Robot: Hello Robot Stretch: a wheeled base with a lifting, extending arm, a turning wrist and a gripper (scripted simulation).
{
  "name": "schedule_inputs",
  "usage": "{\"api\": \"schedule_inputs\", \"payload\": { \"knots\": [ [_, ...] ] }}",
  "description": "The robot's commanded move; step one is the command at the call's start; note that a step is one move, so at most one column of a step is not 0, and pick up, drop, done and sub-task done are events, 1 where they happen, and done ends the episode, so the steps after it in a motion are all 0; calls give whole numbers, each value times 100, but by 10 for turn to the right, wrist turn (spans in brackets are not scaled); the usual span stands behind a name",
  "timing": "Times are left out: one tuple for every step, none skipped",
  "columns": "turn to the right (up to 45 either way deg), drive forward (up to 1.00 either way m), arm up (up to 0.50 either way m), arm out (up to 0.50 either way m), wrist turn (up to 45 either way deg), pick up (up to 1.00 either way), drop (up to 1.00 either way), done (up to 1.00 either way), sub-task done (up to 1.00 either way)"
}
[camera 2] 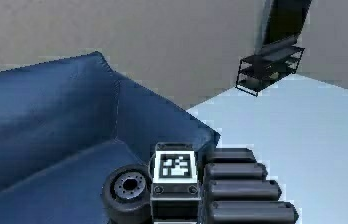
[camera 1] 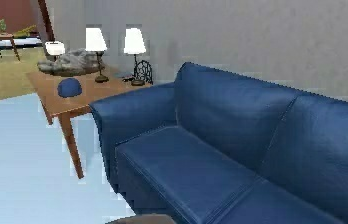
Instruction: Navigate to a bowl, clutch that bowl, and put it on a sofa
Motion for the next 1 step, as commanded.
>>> {"api": "schedule_inputs", "payload": {
  "knots": [
    [-450,0,0,0,0,0,0,0,0]
  ]
}}
